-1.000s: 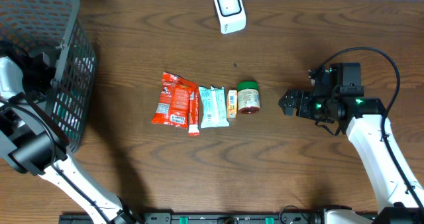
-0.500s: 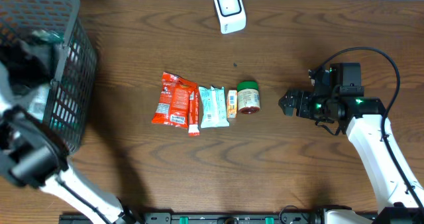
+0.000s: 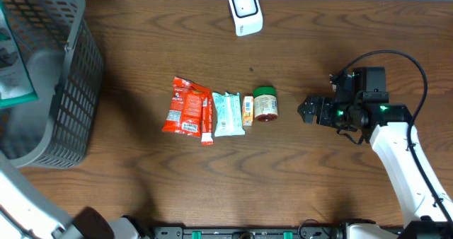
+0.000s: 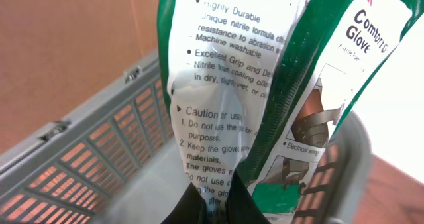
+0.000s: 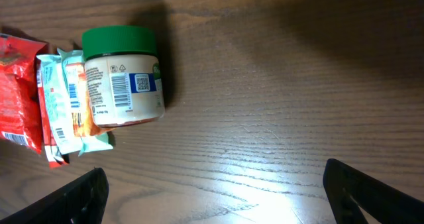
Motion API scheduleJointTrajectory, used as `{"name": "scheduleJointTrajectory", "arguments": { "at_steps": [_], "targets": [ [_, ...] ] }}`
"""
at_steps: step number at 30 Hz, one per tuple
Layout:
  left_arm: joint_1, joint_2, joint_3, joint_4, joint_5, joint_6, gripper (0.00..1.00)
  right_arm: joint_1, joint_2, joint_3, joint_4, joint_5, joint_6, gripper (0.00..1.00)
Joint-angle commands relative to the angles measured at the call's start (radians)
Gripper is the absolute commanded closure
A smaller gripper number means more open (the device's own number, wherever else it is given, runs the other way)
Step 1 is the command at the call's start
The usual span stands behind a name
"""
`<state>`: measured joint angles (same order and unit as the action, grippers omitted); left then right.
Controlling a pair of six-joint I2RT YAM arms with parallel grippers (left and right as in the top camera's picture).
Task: Scan the item barcode
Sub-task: 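Lift the glove pack out and carry it toward the right gripper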
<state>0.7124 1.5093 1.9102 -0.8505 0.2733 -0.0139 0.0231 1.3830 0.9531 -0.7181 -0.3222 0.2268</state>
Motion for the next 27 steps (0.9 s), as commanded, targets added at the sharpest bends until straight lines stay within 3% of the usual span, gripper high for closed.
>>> {"name": "scheduleJointTrajectory", "arguments": {
  "at_steps": [1, 8, 14, 18, 23, 25, 27],
  "targets": [
    [-0.009, -0.08, 0.009, -0.02, 0.003, -0.09, 0.93, 0.01, -0.001, 0.013, 0.0, -0.008, 0.005, 0.01],
    [-0.081, -0.154, 0.009, -0.132, 0.137, -0.093, 0.93, 0.01, -0.001, 0.013, 0.028, -0.006, 0.008, 0.01],
    [-0.214, -0.136, -0.003, -0.319, 0.176, -0.097, 0.93, 0.01, -0.001, 0.013, 0.075, -0.005, 0.028, 0.01],
    [-0.313, -0.117, -0.018, -0.395, 0.244, -0.096, 0.93, 0.01, -0.002, 0.014, 0.084, -0.118, 0.031, 0.01],
    [-0.46, -0.097, -0.064, -0.459, 0.243, -0.097, 0.93, 0.014, -0.002, 0.014, 0.167, -0.506, 0.019, 0.29],
    [-0.522, -0.089, -0.092, -0.457, 0.243, -0.097, 0.92, 0.024, -0.002, 0.014, 0.204, -0.61, 0.019, 0.34],
    [-0.579, -0.079, -0.121, -0.447, 0.243, -0.097, 0.92, 0.043, -0.002, 0.014, 0.242, -0.705, 0.019, 0.32]
  ]
}}
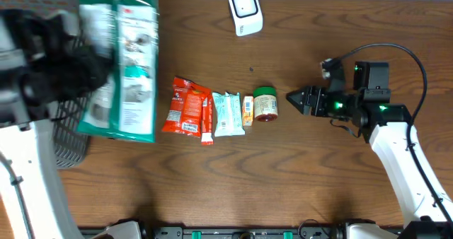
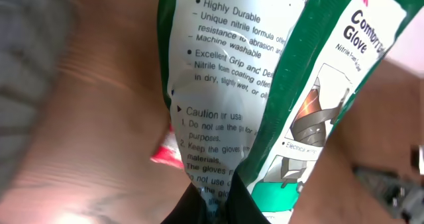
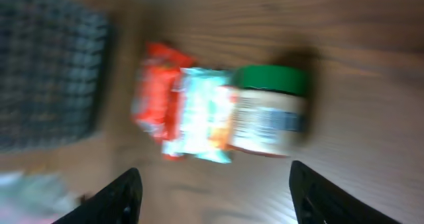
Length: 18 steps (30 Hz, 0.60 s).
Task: Scan the item barcode
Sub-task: 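Lift the glove pack out and carry it toward the right gripper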
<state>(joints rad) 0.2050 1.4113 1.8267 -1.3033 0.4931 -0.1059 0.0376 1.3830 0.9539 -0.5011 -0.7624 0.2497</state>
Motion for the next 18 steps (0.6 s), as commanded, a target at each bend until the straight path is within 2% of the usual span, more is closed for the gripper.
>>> {"name": "scheduleJointTrajectory", "arguments": {
  "at_steps": [1, 6, 14, 18],
  "targets": [
    [-0.099, 0.023, -0.05, 0.01, 0.023, -0.005, 0.92, 0.04, -0.002, 0.013, 0.042, -0.296, -0.003, 0.32],
    [-0.217, 0.057, -0.113, 0.071, 0.023, -0.061, 0.93, 0.138, -0.002, 0.013, 0.147, -0.383, 0.024, 0.31],
    [-0.362, 0.101, -0.125, 0.126, 0.024, -0.153, 0.93, 0.272, -0.002, 0.013, 0.455, -0.352, 0.242, 0.31],
    [-0.41, 0.101, -0.125, 0.132, 0.046, -0.2, 0.93, 0.298, -0.002, 0.013, 0.498, -0.269, 0.304, 0.3]
  ]
}}
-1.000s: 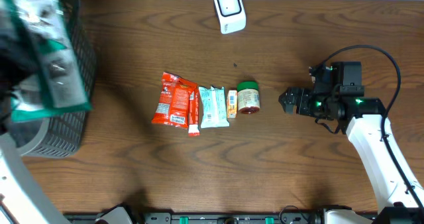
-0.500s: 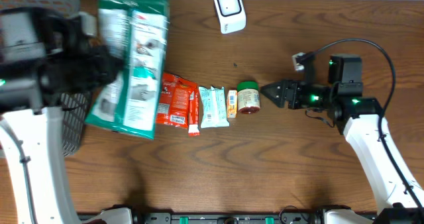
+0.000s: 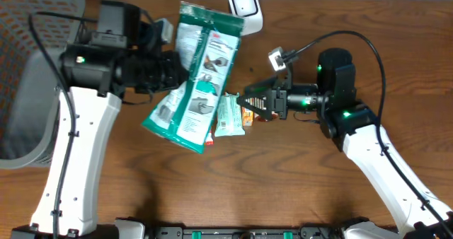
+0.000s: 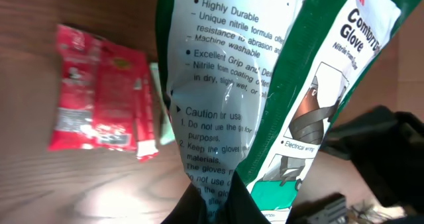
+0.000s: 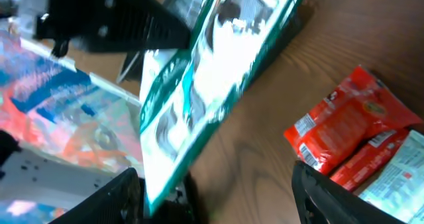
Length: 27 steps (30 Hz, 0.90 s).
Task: Scan the item barcode
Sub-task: 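Lift the glove pack out and carry it toward the right gripper, then grasp the glove pack with the right gripper from the left gripper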
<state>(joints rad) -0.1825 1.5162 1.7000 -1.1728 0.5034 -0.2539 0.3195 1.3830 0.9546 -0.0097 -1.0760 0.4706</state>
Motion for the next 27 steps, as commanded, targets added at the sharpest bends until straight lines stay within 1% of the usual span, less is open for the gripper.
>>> {"name": "scheduleJointTrajectory", "arguments": {
  "at_steps": [1, 3, 7, 10, 15, 17, 18, 19, 21, 22, 23, 24, 25, 26, 27],
  "targets": [
    [-0.034, -0.004, 0.002, 0.002, 0.063, -0.052, 0.93, 0.021, -0.002, 0.012, 0.007, 0.062, 0.083, 0.3],
    [-0.05, -0.004, 0.002, 0.005, 0.093, -0.052, 0.93, 0.029, -0.002, 0.012, 0.017, 0.07, 0.086, 0.3],
    [-0.074, -0.004, 0.002, 0.018, 0.095, -0.057, 0.92, 0.057, -0.002, 0.012, 0.068, 0.07, 0.101, 0.3],
    [-0.087, -0.004, 0.002, 0.021, 0.096, -0.066, 0.92, 0.077, -0.002, 0.012, 0.101, 0.08, 0.101, 0.32],
    [-0.094, -0.004, 0.002, 0.025, 0.095, -0.066, 0.93, 0.088, -0.002, 0.012, 0.13, 0.089, 0.101, 0.49],
    [-0.094, -0.004, 0.002, 0.031, 0.095, -0.065, 0.93, 0.088, -0.002, 0.012, 0.13, 0.109, 0.101, 0.62],
    [-0.094, -0.004, 0.002, 0.036, 0.094, -0.065, 0.92, 0.088, -0.002, 0.012, 0.13, 0.119, 0.101, 0.71],
    [-0.094, -0.003, 0.002, 0.04, 0.09, -0.065, 0.92, 0.088, -0.002, 0.012, 0.129, 0.13, 0.1, 0.78],
    [-0.094, -0.003, 0.002, 0.055, 0.087, -0.062, 0.91, 0.088, -0.002, 0.012, 0.129, 0.14, 0.092, 0.89],
    [-0.094, -0.003, 0.002, 0.062, 0.087, -0.062, 0.85, 0.088, -0.002, 0.012, 0.127, 0.151, 0.089, 0.93],
    [-0.094, -0.003, 0.002, 0.068, 0.087, -0.062, 0.72, 0.088, -0.002, 0.012, 0.124, 0.159, 0.089, 0.97],
    [-0.094, -0.003, 0.002, 0.074, 0.085, -0.061, 0.56, 0.088, -0.002, 0.012, 0.119, 0.167, 0.081, 0.99],
    [-0.094, -0.003, 0.002, 0.08, 0.077, -0.061, 0.44, 0.088, -0.002, 0.012, 0.114, 0.171, 0.063, 0.99],
    [-0.094, -0.003, 0.002, 0.086, 0.058, -0.061, 0.34, 0.088, -0.002, 0.012, 0.108, 0.174, 0.046, 0.99],
    [-0.094, -0.003, 0.002, 0.091, 0.029, -0.061, 0.29, 0.088, -0.002, 0.012, 0.093, 0.179, 0.026, 0.99]
  ]
}}
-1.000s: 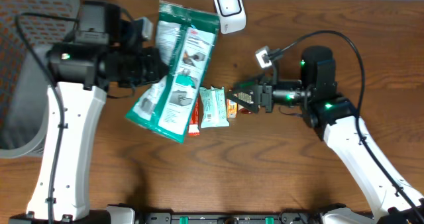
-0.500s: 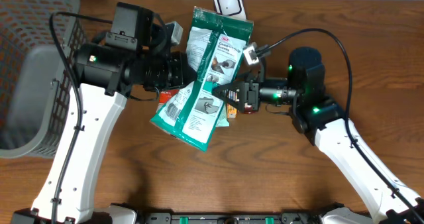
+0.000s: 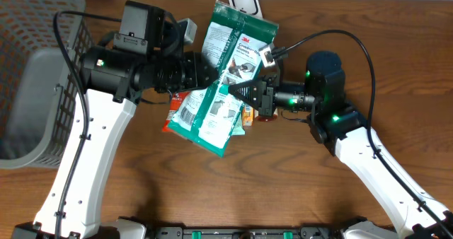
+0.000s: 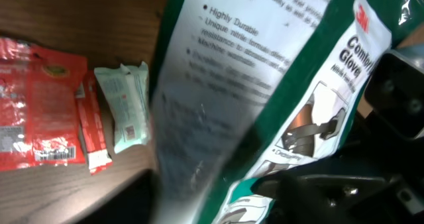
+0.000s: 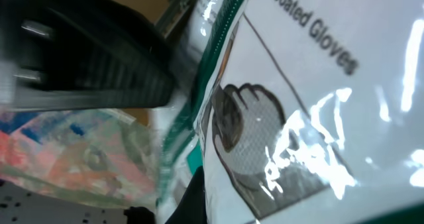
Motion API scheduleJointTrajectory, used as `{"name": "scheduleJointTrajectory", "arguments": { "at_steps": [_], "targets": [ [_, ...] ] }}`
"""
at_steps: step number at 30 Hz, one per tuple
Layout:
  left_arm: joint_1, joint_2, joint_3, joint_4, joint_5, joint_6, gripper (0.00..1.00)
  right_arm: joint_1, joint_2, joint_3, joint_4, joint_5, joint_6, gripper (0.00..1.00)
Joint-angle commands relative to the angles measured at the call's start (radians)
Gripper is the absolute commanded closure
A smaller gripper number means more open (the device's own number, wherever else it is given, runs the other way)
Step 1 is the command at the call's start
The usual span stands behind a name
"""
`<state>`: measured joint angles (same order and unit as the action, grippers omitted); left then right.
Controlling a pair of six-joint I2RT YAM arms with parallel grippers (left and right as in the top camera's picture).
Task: Scan the item barcode
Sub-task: 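Grasp the glove pack with the right gripper from the left gripper, then lower the glove pack right of the jar with the right gripper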
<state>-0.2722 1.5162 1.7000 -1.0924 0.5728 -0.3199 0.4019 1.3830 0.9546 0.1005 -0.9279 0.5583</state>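
The green and white glove package [image 3: 228, 62] hangs slanted over the middle of the table, below the white scanner. My right gripper [image 3: 245, 92] is shut on its right edge; the right wrist view shows the package [image 5: 318, 118] filling the frame, with a dark finger [image 5: 199, 191] against it. My left gripper [image 3: 207, 78] is at the package's left side. In the left wrist view the package [image 4: 265, 85] is blurred and the jaws stand apart around its lower end. No barcode shows.
Under the package lie a red snack pack [image 4: 40, 105] and a pale teal pack [image 4: 126, 105], with a red-filled jar [image 3: 266, 117] partly hidden behind my right gripper. A grey basket [image 3: 42, 76] stands at the far left.
My right gripper was open just right of the package and is now shut on its right edge. The left jaws have opened, and the package has shifted right and tilted in the left wrist view.
My left gripper held the glove package over the basket while the right gripper stood open near the jar. The package was then over the table's left side, then above the snack packs facing the right gripper. Now the right gripper holds it below the scanner.
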Motion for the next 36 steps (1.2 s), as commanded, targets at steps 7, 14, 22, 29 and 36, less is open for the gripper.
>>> {"name": "scheduleJointTrajectory", "arguments": {
  "at_steps": [7, 14, 22, 29, 36],
  "targets": [
    [-0.003, -0.003, 0.002, 0.005, -0.269, 0.012, 0.23, -0.043, -0.002, 0.012, -0.159, 0.028, -0.163, 0.99],
    [-0.003, -0.003, 0.002, -0.021, -0.374, 0.023, 0.23, -0.257, -0.002, 0.022, -0.29, -0.209, -0.164, 0.99],
    [-0.003, -0.003, 0.002, -0.034, -0.43, 0.064, 0.23, -0.507, -0.002, 0.022, -0.475, -0.296, -0.275, 0.99],
    [-0.003, -0.003, 0.002, -0.067, -0.533, 0.064, 0.23, -0.562, -0.002, 0.073, -0.762, 0.016, -0.474, 0.99],
    [-0.003, -0.003, 0.002, -0.073, -0.566, 0.064, 0.23, -0.562, 0.015, 0.311, -1.118, 0.316, -0.695, 0.99]
  ]
}}
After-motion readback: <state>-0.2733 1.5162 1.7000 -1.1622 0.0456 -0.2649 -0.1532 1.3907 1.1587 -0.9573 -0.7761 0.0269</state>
